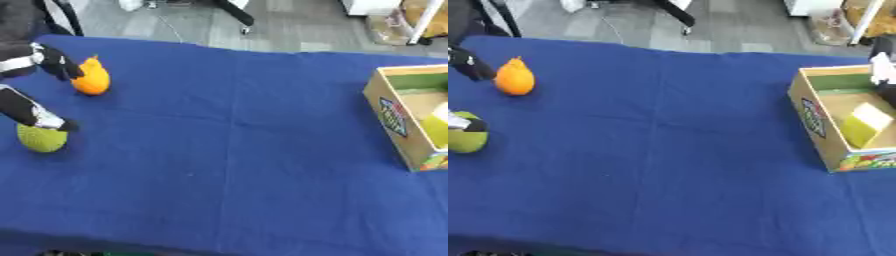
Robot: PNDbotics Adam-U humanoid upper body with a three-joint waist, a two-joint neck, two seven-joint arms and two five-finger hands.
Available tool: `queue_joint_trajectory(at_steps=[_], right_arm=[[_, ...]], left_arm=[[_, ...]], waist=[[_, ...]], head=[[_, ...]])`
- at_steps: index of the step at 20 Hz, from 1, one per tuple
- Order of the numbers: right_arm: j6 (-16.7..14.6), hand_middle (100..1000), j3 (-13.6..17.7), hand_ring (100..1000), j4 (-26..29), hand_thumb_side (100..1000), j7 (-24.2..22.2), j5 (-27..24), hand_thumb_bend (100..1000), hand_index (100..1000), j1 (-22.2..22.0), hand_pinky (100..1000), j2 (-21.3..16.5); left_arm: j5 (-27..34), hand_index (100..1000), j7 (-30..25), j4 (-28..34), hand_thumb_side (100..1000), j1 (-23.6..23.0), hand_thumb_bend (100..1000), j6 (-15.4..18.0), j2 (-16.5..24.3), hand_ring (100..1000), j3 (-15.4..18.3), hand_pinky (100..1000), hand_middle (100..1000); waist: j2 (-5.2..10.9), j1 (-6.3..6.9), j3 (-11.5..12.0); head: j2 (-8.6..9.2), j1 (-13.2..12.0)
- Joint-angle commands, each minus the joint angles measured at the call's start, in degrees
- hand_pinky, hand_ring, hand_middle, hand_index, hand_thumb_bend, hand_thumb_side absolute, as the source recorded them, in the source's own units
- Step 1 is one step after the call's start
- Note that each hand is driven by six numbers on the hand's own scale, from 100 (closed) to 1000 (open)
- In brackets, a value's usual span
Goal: Pick up the objects with one hand, pass them to the other hand, and then place them into the box on the other side of the table.
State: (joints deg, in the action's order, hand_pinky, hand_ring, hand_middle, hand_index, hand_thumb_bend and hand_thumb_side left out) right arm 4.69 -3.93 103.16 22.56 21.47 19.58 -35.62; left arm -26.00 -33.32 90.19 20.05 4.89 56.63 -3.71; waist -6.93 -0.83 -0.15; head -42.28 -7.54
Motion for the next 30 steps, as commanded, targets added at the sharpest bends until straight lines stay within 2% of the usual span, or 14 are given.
queue_joint_trajectory(at_steps=[1,6,13,21,23,27,28,30], right_arm=[[-0.17,747,0.22,728,1.16,415,-0.36,-0.38,240,943,0.49,739,-1.8],[-0.27,747,0.04,728,1.13,417,-0.55,-0.69,237,943,0.28,739,-1.67],[-0.39,746,-0.2,726,0.76,422,-0.72,-1.15,229,943,0.0,738,-1.44],[-0.53,746,-0.4,725,0.4,424,-0.79,-1.64,223,943,-0.36,736,-1.07],[-0.55,746,-0.43,725,0.31,424,-0.82,-1.76,222,943,-0.41,736,-0.98],[-0.57,746,-0.43,724,0.16,425,-0.78,-2.01,220,943,-0.45,736,-0.86],[-0.57,746,-0.42,724,0.11,425,-0.76,-2.06,219,943,-0.48,735,-0.84],[-0.59,746,-0.42,724,0.02,426,-0.71,-2.16,218,943,-0.56,735,-0.81]], left_arm=[[-4.53,803,0.62,-2.47,280,0.11,622,0.33,1.89,712,1.68,798,688],[-8.88,799,2.01,-6.62,240,0.2,598,0.73,0.73,711,1.8,797,683],[-13.54,789,2.26,-11.95,173,0.81,531,0.8,-0.62,704,1.61,793,672],[-16.92,813,7.66,-17.74,198,2.66,592,0.25,-4.05,727,1.64,796,702],[-17.48,804,8.93,-18.74,181,2.93,579,0.48,-4.96,719,1.36,791,692],[-18.24,764,9.37,-19.99,129,3.08,522,1.53,-6.04,681,0.73,775,651],[-18.29,723,9.48,-19.99,100,3.07,469,1.75,-6.21,641,0.78,752,607],[-18.23,653,10.22,-19.56,100,2.98,363,1.86,-6.38,579,1.09,703,536]], waist=[[1.16,0.89,0.0],[1.17,0.82,-0.21],[1.1,0.67,-0.24],[1.15,0.3,-0.18],[1.14,0.16,-0.23],[1.11,-0.04,-0.3],[1.1,-0.08,-0.3],[1.09,-0.12,-0.27]], head=[[-0.33,-1.47],[-0.34,-3.54],[-0.31,-3.96],[-0.03,-4.0],[0.05,-3.97],[0.1,-3.97],[0.11,-3.91],[0.06,-3.86]])
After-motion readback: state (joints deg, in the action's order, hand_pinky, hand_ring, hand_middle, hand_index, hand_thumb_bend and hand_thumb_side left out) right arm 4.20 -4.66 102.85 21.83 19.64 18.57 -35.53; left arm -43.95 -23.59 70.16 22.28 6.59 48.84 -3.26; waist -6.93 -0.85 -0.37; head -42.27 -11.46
